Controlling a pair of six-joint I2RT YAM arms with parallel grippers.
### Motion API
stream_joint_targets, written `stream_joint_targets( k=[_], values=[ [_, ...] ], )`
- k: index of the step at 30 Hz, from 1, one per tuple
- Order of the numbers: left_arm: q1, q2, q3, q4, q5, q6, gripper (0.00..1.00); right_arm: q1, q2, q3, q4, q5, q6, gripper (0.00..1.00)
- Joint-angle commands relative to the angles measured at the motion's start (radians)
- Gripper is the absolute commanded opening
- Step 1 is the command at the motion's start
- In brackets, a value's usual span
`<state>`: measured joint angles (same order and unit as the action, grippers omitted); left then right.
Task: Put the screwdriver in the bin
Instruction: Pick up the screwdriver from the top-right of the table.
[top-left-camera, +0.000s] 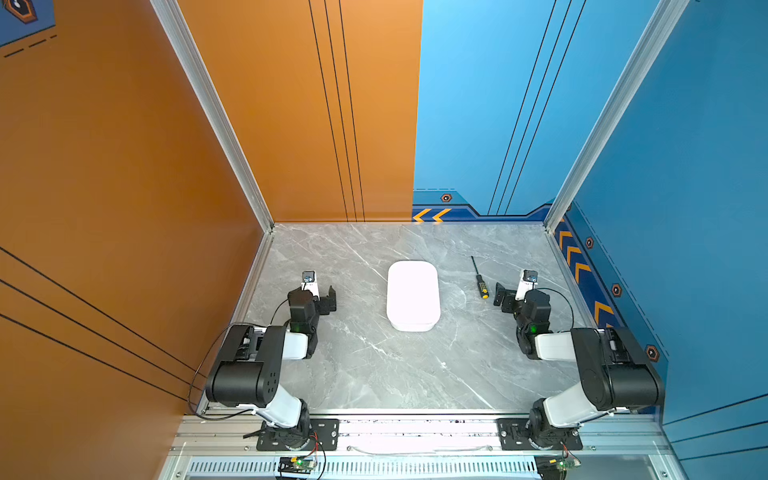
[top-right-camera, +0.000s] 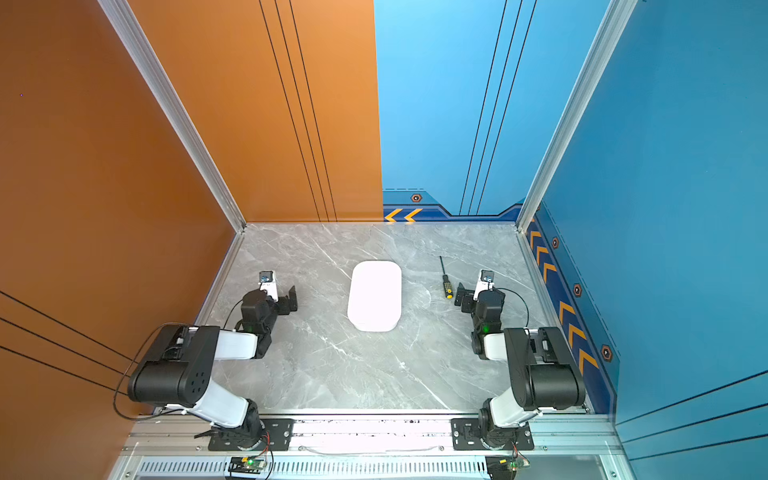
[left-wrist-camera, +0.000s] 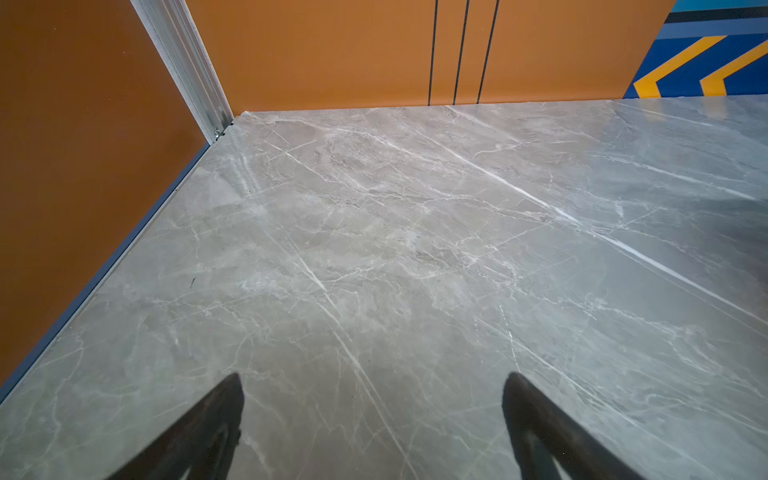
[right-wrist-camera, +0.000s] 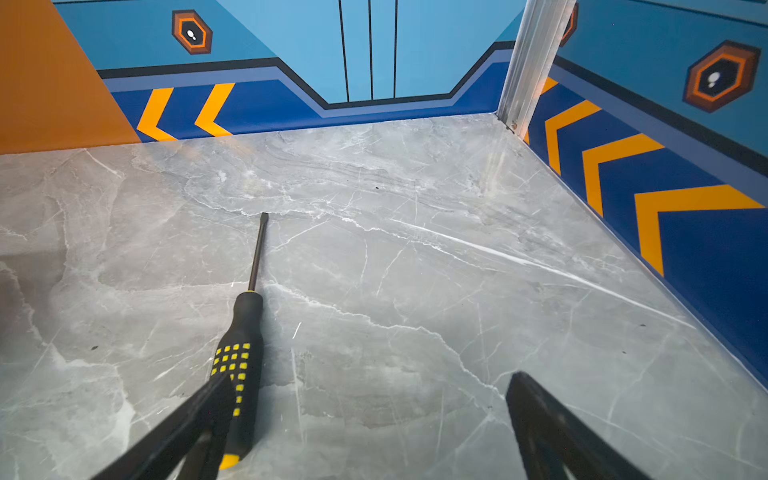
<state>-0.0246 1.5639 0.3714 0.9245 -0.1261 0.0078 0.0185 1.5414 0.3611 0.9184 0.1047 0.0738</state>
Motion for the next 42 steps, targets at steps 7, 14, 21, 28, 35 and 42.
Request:
stream_joint_targets(
  k=[7, 14, 21, 28, 35, 42],
  values=[
    [-0.004, -0.157, 0.036, -0.16, 0.013, 0.015, 0.98, -0.021, -0.005, 0.018, -0.018, -0.111, -0.016, 1.0],
    [-0.023, -0.335, 0.237, -0.539, 0.106, -0.15, 0.98, -0.042, -0.128, 0.427, -0.767, -0.26, -0.063, 1.0],
    [-0.065, -0.265, 0.321, -0.605, 0.204, -0.424, 0.98, -0.035, 0.117, 0.928, -1.397, -0.38, -0.013, 1.0],
    [-0.112, -0.153, 0.368, -0.607, 0.328, -0.58, 0.98, 0.029, 0.303, 1.116, -1.629, -0.356, 0.021, 0.91],
    [-0.134, -0.078, 0.383, -0.606, 0.354, -0.596, 0.98, 0.044, 0.4, 1.137, -1.685, -0.363, 0.034, 0.87],
    [-0.138, -0.039, 0.379, -0.606, 0.372, -0.599, 0.98, 0.061, 0.467, 1.168, -1.712, -0.33, 0.009, 0.86]
  ],
)
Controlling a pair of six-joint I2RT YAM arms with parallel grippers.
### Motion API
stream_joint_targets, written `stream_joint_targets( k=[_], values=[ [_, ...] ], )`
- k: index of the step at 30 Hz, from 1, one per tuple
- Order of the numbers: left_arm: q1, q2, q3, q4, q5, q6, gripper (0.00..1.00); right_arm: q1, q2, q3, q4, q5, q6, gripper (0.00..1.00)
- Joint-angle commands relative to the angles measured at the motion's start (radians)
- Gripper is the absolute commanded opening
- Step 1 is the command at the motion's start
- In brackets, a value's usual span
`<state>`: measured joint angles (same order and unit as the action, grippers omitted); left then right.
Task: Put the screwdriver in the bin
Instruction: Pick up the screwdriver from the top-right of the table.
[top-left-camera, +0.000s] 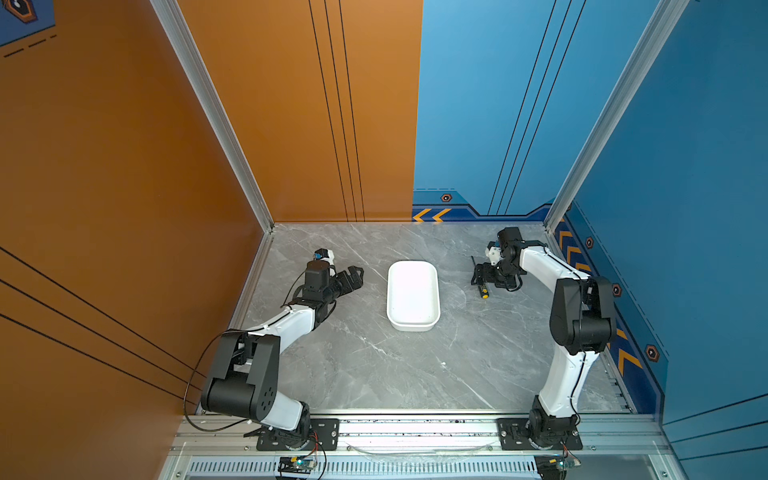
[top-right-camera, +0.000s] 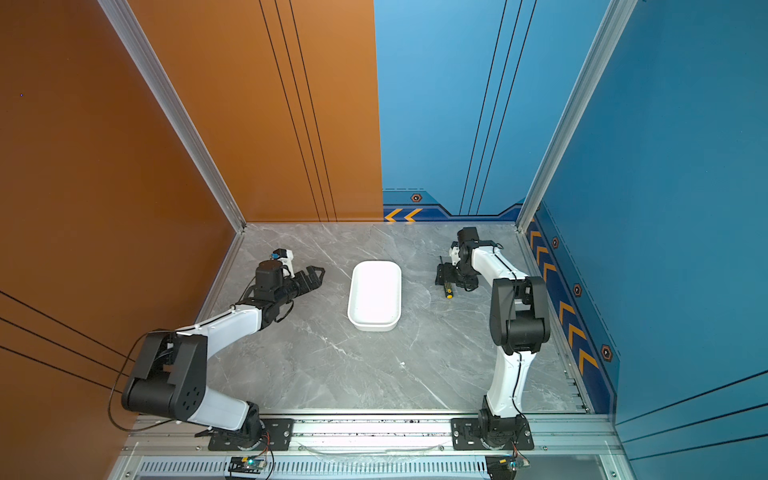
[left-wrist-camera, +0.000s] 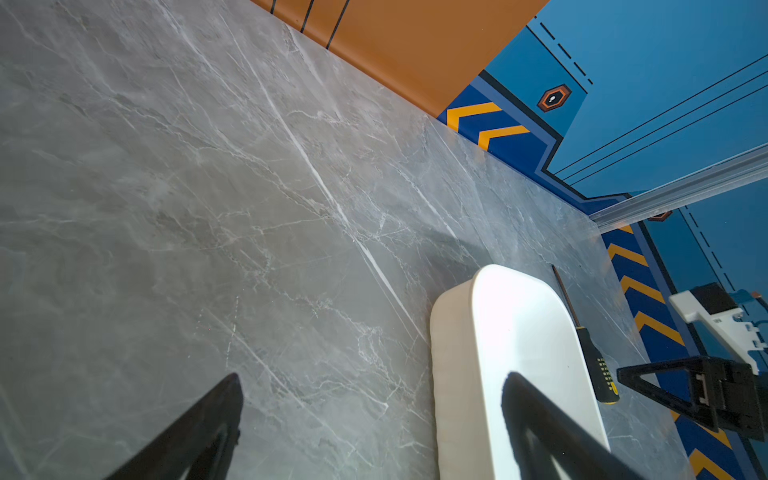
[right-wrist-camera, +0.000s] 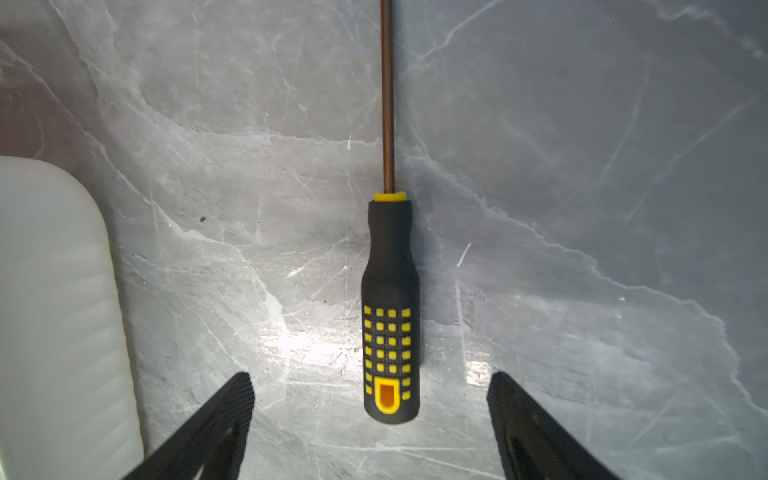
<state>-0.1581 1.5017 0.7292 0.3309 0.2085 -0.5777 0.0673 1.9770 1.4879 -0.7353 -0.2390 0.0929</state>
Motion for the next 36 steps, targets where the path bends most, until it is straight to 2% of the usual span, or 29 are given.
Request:
stream_joint_targets(
  k=[1, 9, 15, 24, 31, 36],
  values=[
    [-0.005, 0.031, 0.021, -0.012, 0.044, -0.019, 0.98, 0.016, 0.047, 0.055, -0.073, 0.025, -0.012, 0.86],
    [-0.027, 0.067, 0.02, -0.012, 0.089, -0.024, 0.98, 0.025, 0.112, 0.112, -0.115, 0.063, -0.015, 0.83],
    [-0.026, 0.073, 0.014, -0.012, 0.114, -0.027, 0.98, 0.027, 0.148, 0.13, -0.138, 0.076, -0.017, 0.75],
    [-0.025, 0.085, 0.016, -0.012, 0.124, -0.025, 0.98, 0.045, 0.184, 0.176, -0.16, 0.109, -0.001, 0.67],
    [-0.031, 0.104, 0.01, -0.011, 0.15, -0.03, 0.98, 0.06, 0.212, 0.206, -0.194, 0.138, 0.007, 0.56],
    [-0.074, 0.12, -0.016, -0.012, 0.165, -0.028, 0.98, 0.06, 0.218, 0.203, -0.201, 0.129, 0.002, 0.46]
  ],
)
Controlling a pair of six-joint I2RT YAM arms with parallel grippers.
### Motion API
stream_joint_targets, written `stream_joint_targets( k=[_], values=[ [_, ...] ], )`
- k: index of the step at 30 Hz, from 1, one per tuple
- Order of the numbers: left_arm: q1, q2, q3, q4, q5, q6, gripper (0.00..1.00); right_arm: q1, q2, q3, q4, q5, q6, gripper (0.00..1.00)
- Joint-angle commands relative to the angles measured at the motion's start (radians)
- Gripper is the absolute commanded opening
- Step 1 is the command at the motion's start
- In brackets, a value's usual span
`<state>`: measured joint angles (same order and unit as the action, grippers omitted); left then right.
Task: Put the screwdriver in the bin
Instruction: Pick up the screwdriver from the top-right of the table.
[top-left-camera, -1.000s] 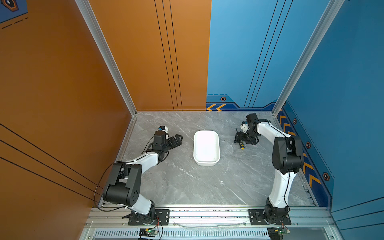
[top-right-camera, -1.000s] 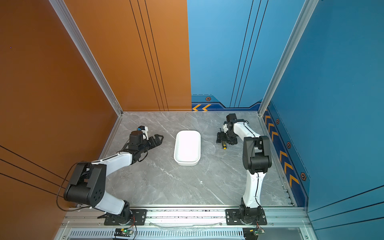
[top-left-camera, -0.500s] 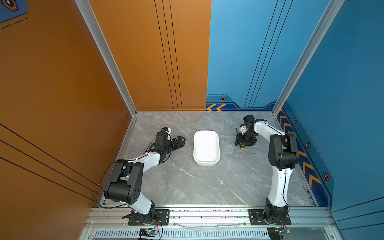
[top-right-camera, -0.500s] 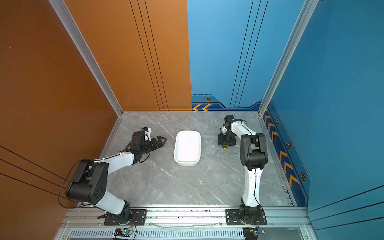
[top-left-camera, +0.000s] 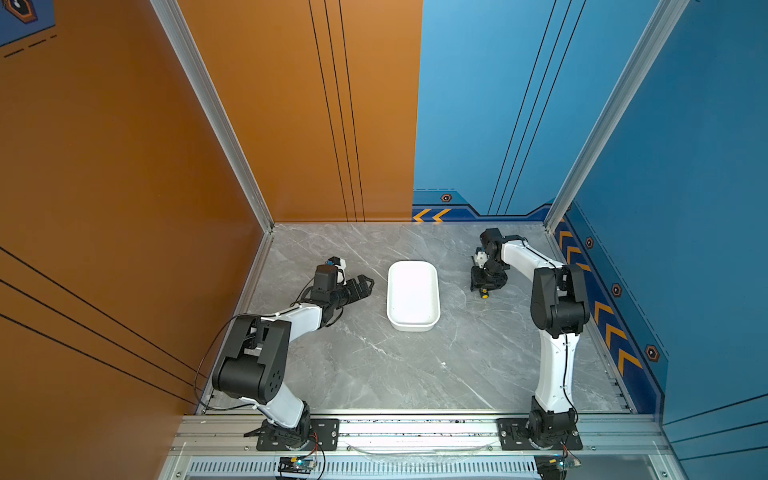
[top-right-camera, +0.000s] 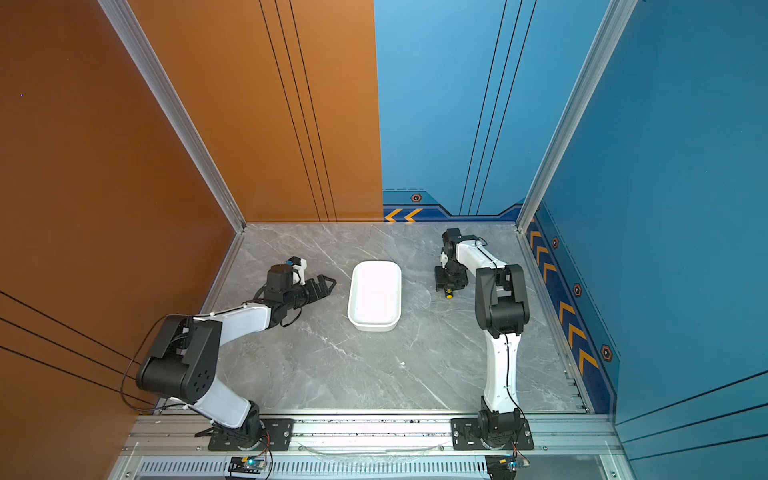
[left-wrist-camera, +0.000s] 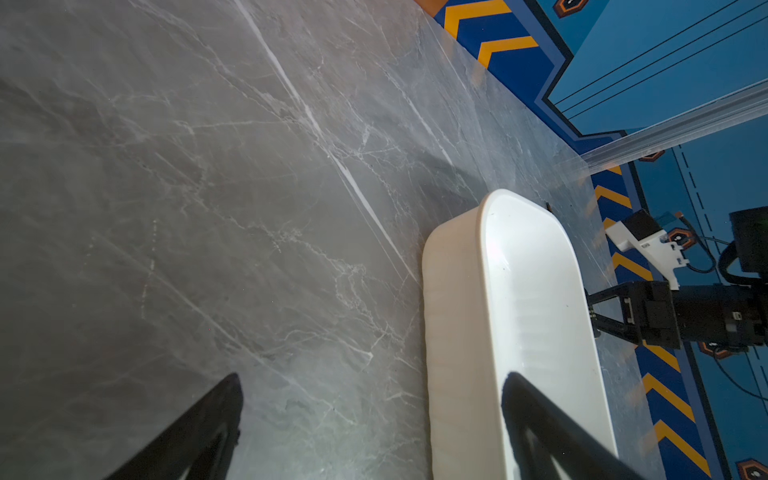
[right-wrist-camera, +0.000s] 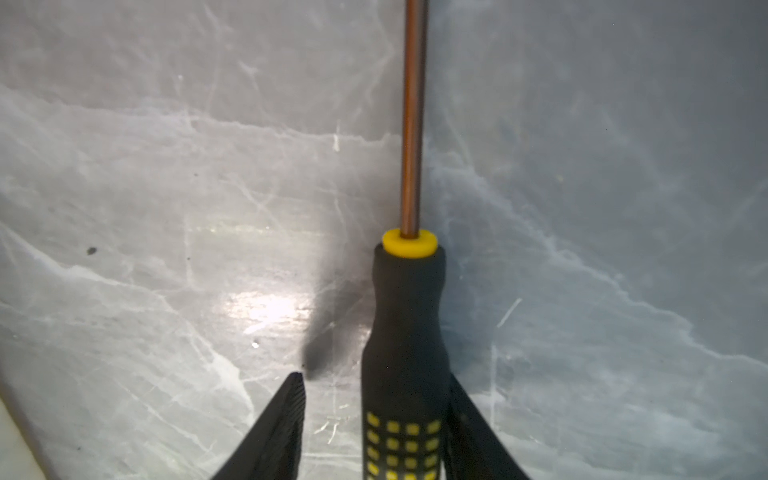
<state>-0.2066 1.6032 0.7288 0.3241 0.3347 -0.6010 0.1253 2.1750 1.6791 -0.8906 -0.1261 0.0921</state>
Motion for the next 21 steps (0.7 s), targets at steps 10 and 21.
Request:
stream_joint_targets(
  k=[10, 21],
  values=[
    [-0.09, 0.059, -0.008, -0.002, 0.03, -0.016, 0.98, 0.001, 0.017, 0.01, -0.048, 0.011, -0.001, 0.37],
    [-0.093, 0.071, 0.018, -0.001, 0.063, -0.045, 0.98, 0.015, -0.062, 0.011, -0.047, -0.027, 0.006, 0.18]
  ],
)
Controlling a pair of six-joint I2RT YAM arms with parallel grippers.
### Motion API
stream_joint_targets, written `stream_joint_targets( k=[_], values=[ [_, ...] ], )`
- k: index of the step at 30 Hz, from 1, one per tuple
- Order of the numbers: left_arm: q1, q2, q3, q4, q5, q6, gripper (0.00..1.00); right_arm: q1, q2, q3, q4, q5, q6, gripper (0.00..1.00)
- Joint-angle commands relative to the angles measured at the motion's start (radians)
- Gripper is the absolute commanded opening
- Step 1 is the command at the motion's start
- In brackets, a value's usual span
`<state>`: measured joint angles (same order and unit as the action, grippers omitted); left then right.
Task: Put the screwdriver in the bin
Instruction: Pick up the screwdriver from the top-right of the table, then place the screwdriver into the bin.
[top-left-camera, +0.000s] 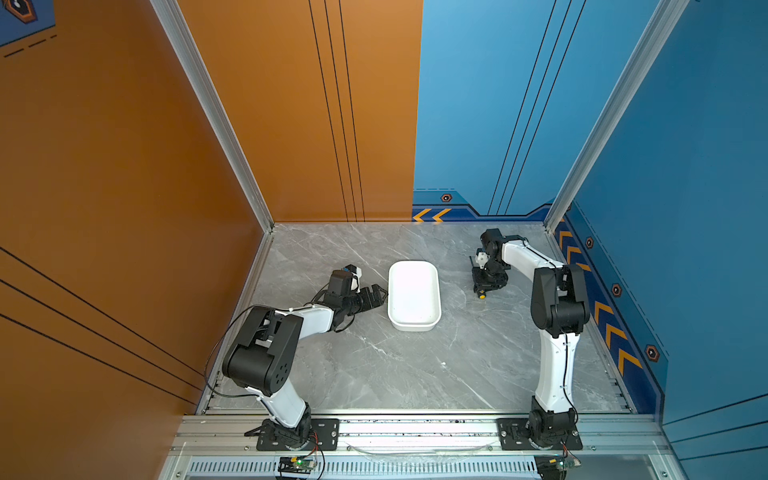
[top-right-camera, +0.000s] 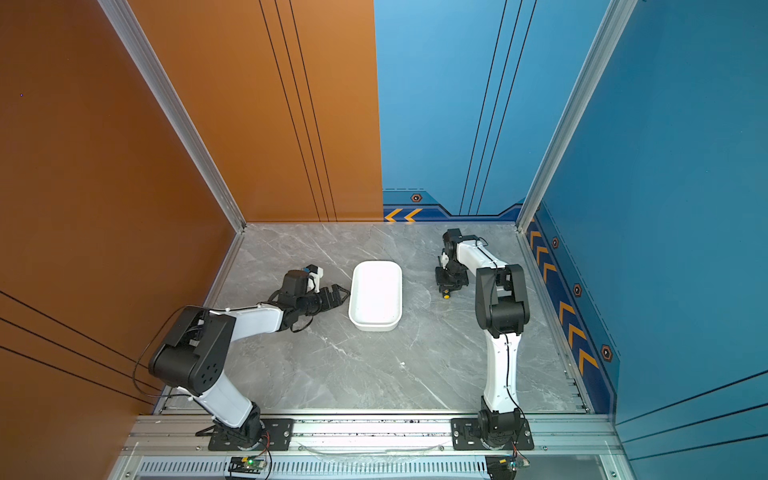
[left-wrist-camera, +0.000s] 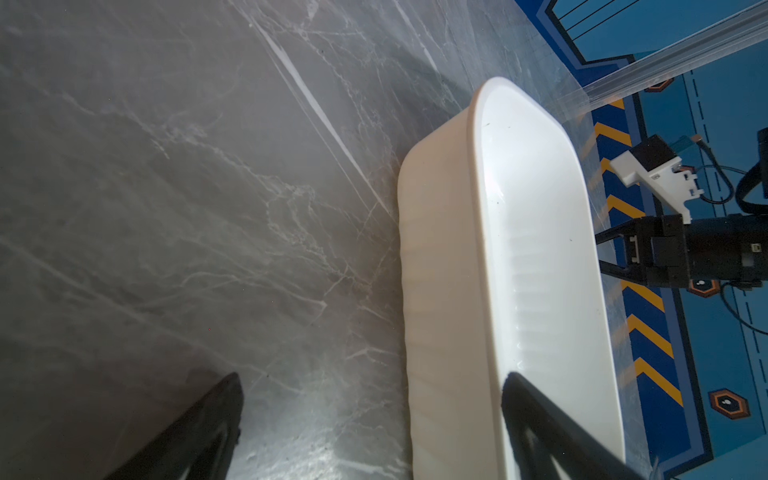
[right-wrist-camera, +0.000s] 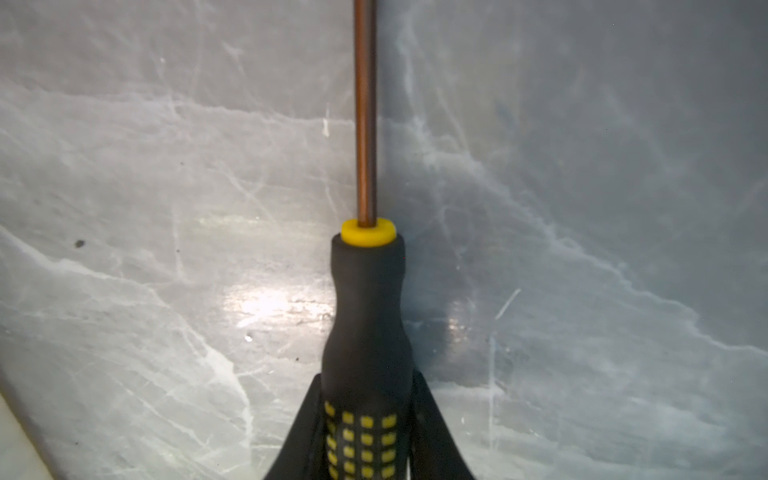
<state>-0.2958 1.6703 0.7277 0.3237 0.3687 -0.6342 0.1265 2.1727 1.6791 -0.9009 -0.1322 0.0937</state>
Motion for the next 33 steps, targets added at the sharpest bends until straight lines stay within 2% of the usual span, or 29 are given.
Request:
stream_joint_targets(
  k=[1, 8, 17, 24, 33],
  values=[
    [-0.002, 0.002, 0.023, 0.0, 0.035, -0.014, 0.98, 0.018, -0.077, 0.013, -0.038, -0.032, 0.007, 0.17],
    [0.02, -0.007, 0.024, -0.002, 0.064, -0.021, 0.98, 0.046, -0.179, 0.043, -0.081, -0.045, 0.028, 0.15],
    [0.051, -0.051, 0.018, -0.038, 0.089, 0.002, 0.98, 0.207, -0.322, 0.059, -0.11, -0.079, 0.154, 0.14],
    [0.07, -0.083, 0.018, -0.09, 0.125, 0.06, 0.98, 0.388, -0.29, 0.066, -0.077, -0.058, 0.3, 0.12],
    [0.114, -0.115, -0.023, -0.093, 0.137, 0.054, 0.98, 0.508, -0.211, 0.043, 0.018, -0.034, 0.449, 0.11]
  ],
)
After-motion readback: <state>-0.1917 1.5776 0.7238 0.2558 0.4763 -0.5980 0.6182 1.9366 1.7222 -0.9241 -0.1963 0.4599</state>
